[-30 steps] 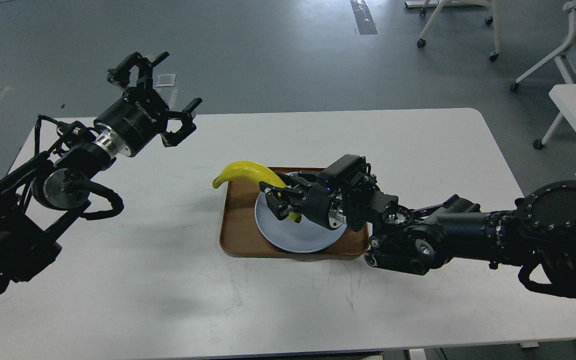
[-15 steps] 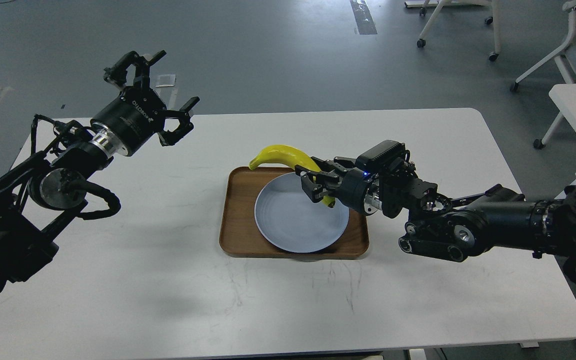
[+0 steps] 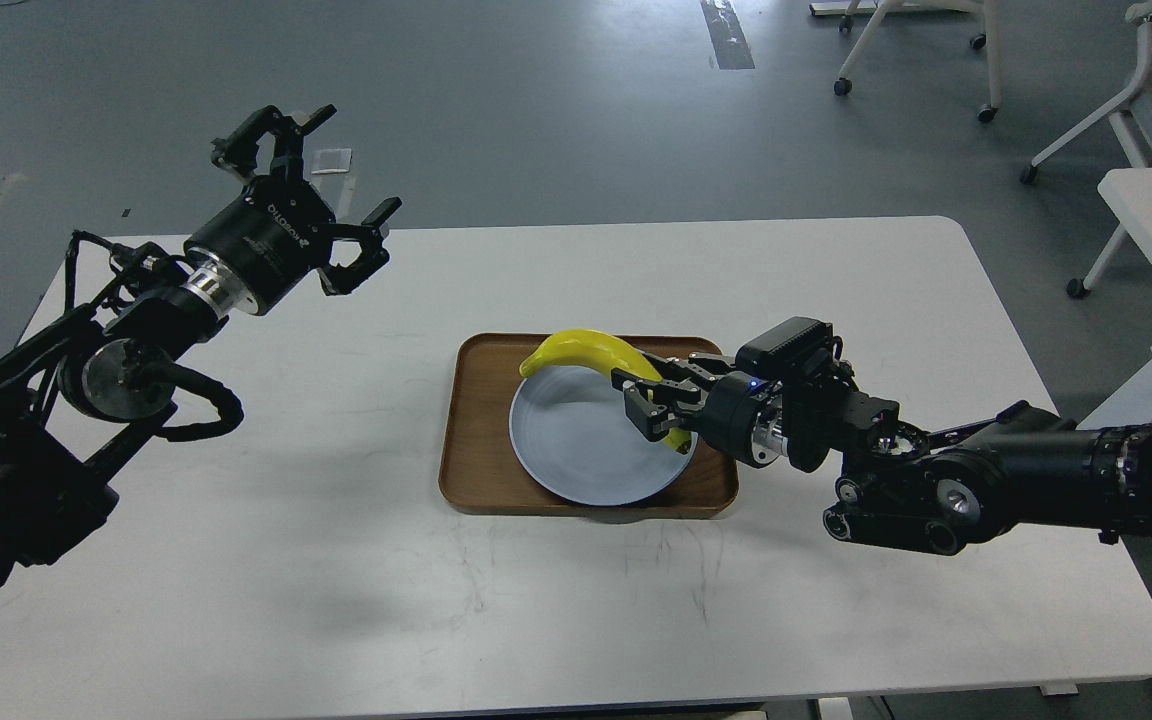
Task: Place banana on plate with both arms
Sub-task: 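Withdraw the right gripper from the banana toward the robot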
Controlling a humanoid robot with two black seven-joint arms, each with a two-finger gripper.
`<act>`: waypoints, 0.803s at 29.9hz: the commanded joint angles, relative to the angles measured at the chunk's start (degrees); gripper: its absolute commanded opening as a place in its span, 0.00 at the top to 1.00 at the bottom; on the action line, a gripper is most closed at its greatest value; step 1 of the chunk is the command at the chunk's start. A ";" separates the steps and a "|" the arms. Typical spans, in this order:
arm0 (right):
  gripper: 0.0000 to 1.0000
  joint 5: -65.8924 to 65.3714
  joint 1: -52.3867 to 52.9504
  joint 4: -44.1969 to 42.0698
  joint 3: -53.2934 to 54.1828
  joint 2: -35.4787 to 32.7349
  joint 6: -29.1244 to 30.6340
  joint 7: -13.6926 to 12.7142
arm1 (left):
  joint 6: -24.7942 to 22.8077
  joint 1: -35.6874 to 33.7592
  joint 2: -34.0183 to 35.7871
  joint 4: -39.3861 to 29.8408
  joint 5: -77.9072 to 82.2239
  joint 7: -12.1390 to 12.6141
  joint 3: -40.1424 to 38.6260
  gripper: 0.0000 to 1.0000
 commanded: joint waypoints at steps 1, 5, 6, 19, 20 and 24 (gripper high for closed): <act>0.72 0.00 -0.15 -0.23 0.07 0.01 0.00 0.01 | -0.07 0.07 0.10 0.00 0.03 0.01 0.00 0.02; 0.13 0.18 -0.59 -0.14 0.42 -0.52 0.00 0.01 | -0.07 0.07 0.19 0.00 0.21 0.01 0.00 0.02; 0.07 0.18 -0.77 -0.14 0.42 -0.52 0.00 0.01 | -0.07 0.07 0.19 0.00 0.21 0.01 0.00 0.02; 0.01 2.27 1.69 1.97 8.47 -4.38 0.00 -0.26 | 0.02 0.07 0.10 0.26 0.21 0.10 0.18 0.02; 0.01 3.50 1.95 1.97 10.07 -4.39 0.00 -0.26 | -0.07 -0.01 0.10 0.35 0.21 0.10 0.18 0.02; 0.01 13.69 3.71 2.15 17.72 -4.21 0.00 -0.26 | -0.34 0.07 0.19 0.35 0.12 0.01 -0.17 0.02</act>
